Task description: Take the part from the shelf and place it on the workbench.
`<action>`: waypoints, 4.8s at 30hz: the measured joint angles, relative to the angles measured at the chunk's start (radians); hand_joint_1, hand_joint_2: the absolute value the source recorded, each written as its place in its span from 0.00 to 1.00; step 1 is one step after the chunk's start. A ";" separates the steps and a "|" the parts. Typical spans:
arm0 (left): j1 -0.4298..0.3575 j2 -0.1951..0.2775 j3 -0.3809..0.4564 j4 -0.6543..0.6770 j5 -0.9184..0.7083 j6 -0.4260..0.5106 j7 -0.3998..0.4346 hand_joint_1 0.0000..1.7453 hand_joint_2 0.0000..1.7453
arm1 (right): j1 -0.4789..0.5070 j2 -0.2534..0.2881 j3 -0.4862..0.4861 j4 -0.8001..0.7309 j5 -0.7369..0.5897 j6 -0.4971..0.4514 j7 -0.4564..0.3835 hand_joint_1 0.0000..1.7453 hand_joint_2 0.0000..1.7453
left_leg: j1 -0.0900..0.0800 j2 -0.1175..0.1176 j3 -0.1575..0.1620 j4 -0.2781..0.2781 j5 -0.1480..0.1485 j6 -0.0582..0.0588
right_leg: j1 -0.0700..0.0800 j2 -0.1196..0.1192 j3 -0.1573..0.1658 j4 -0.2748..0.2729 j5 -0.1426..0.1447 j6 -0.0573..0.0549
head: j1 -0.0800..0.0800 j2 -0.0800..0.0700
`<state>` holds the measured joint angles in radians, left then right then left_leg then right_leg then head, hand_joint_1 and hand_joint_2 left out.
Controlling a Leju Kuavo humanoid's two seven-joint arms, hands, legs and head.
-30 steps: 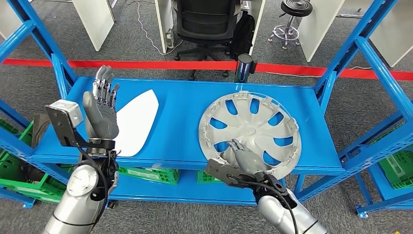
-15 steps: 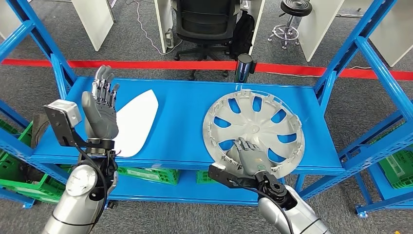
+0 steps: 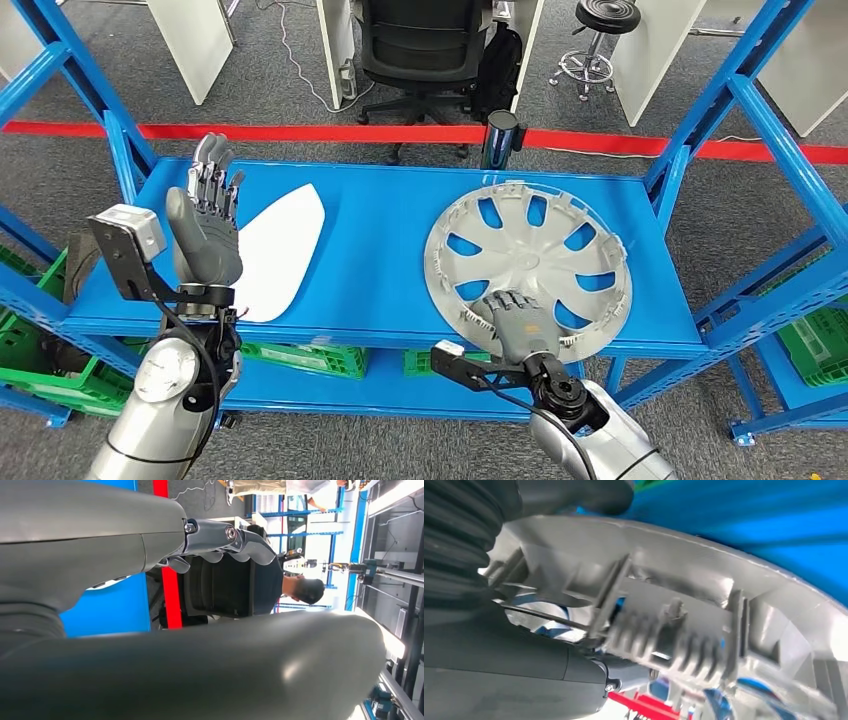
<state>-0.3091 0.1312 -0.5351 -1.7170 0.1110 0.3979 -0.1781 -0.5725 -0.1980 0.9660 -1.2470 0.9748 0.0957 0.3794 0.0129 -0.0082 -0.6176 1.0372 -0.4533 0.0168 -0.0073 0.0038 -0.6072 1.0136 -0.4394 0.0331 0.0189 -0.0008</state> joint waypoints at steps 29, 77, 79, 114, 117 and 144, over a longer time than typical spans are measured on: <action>-0.001 -0.005 0.008 0.000 0.007 0.005 -0.014 0.00 0.00 | 0.000 0.005 -0.080 -0.118 -0.133 -0.112 -0.022 1.00 1.00 | 0.000 0.004 0.001 0.000 0.002 0.001 | 0.000 0.003 0.000 -0.001 0.003 0.004 | 0.001 0.000; 0.073 0.022 0.026 -0.091 -0.069 0.166 -0.031 0.00 0.00 | 0.213 -0.092 -0.469 -0.729 -1.091 -0.563 -0.433 1.00 1.00 | 0.000 0.003 -0.003 -0.002 0.001 0.001 | 0.000 0.001 -0.003 -0.002 0.001 0.004 | 0.000 0.000; 0.077 0.023 0.026 -0.103 -0.077 0.172 -0.031 0.00 0.00 | 0.232 -0.093 -0.479 -0.752 -1.122 -0.562 -0.455 1.00 1.00 | 0.000 0.003 -0.003 -0.002 0.001 0.001 | 0.000 0.001 -0.004 -0.002 0.001 0.004 | -0.001 0.000; 0.107 0.049 0.025 -0.206 -0.089 0.186 -0.020 0.00 0.00 | 0.329 -0.100 -0.540 -0.886 -1.155 -0.558 -0.498 1.00 1.00 | -0.006 0.004 0.002 -0.013 0.005 0.021 | -0.012 0.001 -0.014 0.009 -0.009 0.026 | -0.005 0.000; 0.107 0.049 0.025 -0.211 -0.086 0.183 -0.020 0.00 0.00 | 0.331 -0.105 -0.542 -0.889 -1.151 -0.562 -0.497 1.00 1.00 | -0.004 0.006 0.007 -0.021 0.011 0.029 | -0.013 0.000 -0.079 0.154 -0.090 0.029 | 0.006 0.000; 0.110 0.059 0.013 -0.218 -0.075 0.175 -0.019 0.00 0.00 | 0.341 -0.116 -0.547 -0.892 -1.145 -0.567 -0.487 1.00 1.00 | 0.011 -0.003 0.041 0.002 -0.039 -0.006 | -0.019 0.002 -0.050 0.006 0.045 0.025 | -0.029 0.000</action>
<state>-0.1989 0.1903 -0.5224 -1.9353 0.0357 0.5734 -0.1974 -0.2319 -0.3137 0.4193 -2.1393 -0.1701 -0.4710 -0.1080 0.0235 -0.0115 -0.5769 1.0388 -0.4924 0.0108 -0.0266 0.0062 -0.6571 1.0198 -0.3948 0.0582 -0.0102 -0.0008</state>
